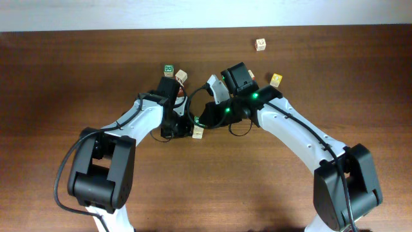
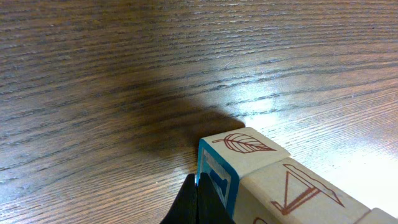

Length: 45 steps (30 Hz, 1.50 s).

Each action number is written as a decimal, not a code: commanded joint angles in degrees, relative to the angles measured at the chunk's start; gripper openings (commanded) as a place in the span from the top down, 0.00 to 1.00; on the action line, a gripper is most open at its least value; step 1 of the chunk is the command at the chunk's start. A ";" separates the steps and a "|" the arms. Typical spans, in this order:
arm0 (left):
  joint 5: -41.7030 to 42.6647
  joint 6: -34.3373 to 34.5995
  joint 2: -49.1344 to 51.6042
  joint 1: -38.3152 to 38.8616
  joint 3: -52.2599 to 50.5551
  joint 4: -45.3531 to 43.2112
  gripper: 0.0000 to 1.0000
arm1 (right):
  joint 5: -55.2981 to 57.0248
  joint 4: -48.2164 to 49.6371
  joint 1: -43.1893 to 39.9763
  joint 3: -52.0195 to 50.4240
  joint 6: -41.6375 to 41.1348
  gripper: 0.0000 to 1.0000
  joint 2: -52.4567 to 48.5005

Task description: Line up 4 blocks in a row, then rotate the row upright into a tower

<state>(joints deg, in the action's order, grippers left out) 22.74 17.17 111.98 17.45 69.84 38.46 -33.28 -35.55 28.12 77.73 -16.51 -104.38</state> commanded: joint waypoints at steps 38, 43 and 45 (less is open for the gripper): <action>-1.11 4.44 -0.15 -10.49 0.33 1.25 1.00 | 3.61 0.79 2.23 3.30 -0.33 0.95 -0.96; -1.11 4.37 -0.15 -10.49 0.33 1.22 1.00 | 4.02 -0.87 2.23 6.40 -0.20 0.94 -0.96; -0.85 1.95 -0.28 -10.49 0.44 1.29 1.00 | 4.02 -2.29 2.23 8.13 0.35 0.94 -0.96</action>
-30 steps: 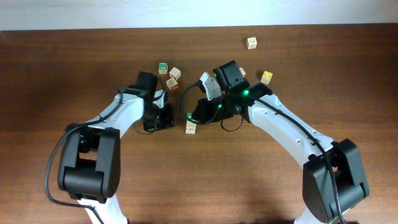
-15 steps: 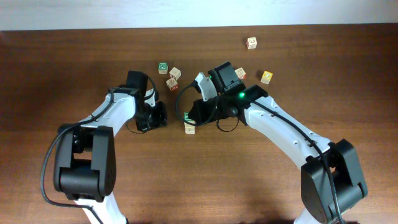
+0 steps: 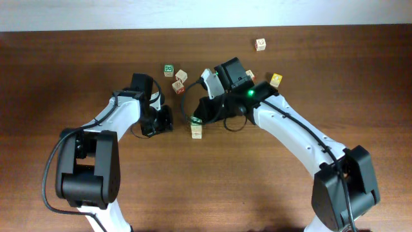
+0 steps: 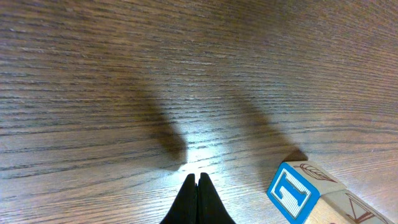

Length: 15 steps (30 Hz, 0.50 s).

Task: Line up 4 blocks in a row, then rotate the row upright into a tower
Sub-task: 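Open both grippers and lift them away from the block stack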

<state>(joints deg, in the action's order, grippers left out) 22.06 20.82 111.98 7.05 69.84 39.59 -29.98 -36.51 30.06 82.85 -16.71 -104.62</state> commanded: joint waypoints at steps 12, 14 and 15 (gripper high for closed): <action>-2.62 -16.31 -25.11 -0.50 12.24 11.41 1.00 | 13.07 -28.98 -7.54 23.52 6.01 0.76 10.29; -2.62 -18.82 -29.97 -0.50 12.22 12.17 0.93 | 17.09 -32.09 -9.11 23.63 5.99 0.69 14.12; -3.02 -20.00 -32.24 -0.50 12.22 13.16 0.66 | 19.23 -33.70 -9.97 23.63 5.97 0.64 16.24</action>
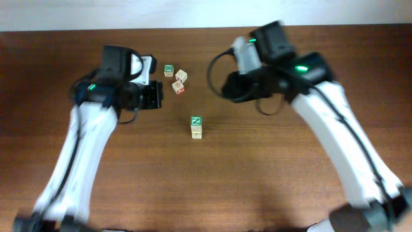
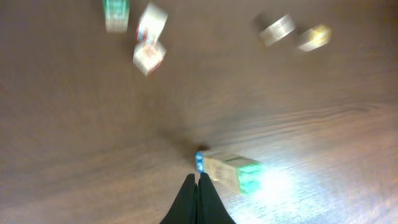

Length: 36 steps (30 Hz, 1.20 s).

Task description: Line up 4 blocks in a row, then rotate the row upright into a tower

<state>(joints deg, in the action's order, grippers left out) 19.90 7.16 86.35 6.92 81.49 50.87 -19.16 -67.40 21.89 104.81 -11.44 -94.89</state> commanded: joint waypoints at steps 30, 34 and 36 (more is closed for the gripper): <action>-4.76 -6.80 -13.99 -0.37 0.52 3.30 0.01 | 17.27 8.96 -4.96 -17.97 9.88 0.02 33.44; -4.76 -6.80 -13.99 -0.37 0.52 3.30 0.01 | 11.17 27.06 -10.60 -41.70 10.82 0.02 48.15; -4.76 -6.80 -13.99 -0.37 0.52 3.30 0.01 | 9.53 32.65 -12.59 -50.99 10.82 0.02 55.01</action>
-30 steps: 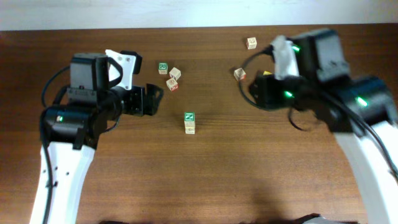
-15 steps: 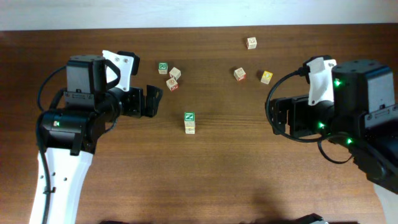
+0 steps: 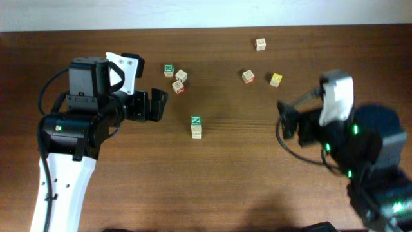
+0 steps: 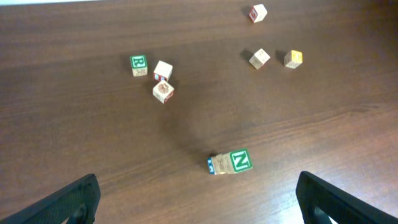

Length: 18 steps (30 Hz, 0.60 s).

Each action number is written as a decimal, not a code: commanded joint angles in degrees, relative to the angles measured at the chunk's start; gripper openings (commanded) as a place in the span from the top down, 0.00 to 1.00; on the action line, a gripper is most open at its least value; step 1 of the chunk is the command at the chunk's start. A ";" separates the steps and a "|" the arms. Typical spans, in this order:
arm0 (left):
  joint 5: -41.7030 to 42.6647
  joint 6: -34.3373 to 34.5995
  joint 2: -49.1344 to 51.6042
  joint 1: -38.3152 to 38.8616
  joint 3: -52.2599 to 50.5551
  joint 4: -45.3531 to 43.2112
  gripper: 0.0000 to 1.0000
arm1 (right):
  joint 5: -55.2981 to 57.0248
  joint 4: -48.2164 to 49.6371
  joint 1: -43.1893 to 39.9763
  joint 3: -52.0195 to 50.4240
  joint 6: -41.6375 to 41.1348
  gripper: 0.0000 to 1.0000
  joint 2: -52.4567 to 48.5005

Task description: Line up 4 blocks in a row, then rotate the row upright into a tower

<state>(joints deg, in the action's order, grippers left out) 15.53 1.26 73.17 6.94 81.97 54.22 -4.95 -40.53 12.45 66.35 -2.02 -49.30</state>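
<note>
A green N block lies mid-table, touching a wooden block. The left wrist view shows the same pair: the N block and its neighbour with a blue end face. A green block and two pale blocks form a cluster at the back left. Three more blocks sit at the back right. My left gripper hangs high, left of the pair, with its fingers wide apart and nothing between them. My right gripper is off to the right, and its jaws look parted.
The table's far edge meets a white wall. Bare brown wood fills the front half of the table. Both arm bases stand at the front corners.
My left gripper was shut above the table and is now wide open and higher. The right arm has gone from back centre to the right side. The blocks have not moved.
Both grippers were low at the middle pair of blocks, with the left one shut against the blue-faced block. Then the left sat drawn back to the left while the right stayed by the pair. Then both arms were raised and apart. Now the left gripper is open.
</note>
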 commanded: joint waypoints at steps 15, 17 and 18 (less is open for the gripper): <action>-0.39 -0.90 -0.81 -0.39 0.04 -0.04 0.01 | -6.01 38.38 -9.46 -63.10 1.33 0.02 48.89; -0.39 -0.90 -0.81 -0.39 0.04 -0.04 0.01 | -6.03 42.47 -9.46 -65.94 1.31 0.02 49.11; -0.39 -0.90 -0.81 -0.39 0.04 -0.04 0.01 | -5.97 42.34 -9.40 -66.03 1.38 0.02 49.11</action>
<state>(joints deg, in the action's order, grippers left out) 15.55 1.26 73.17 6.92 81.97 54.24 -10.28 -0.03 3.40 2.94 -1.02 -1.13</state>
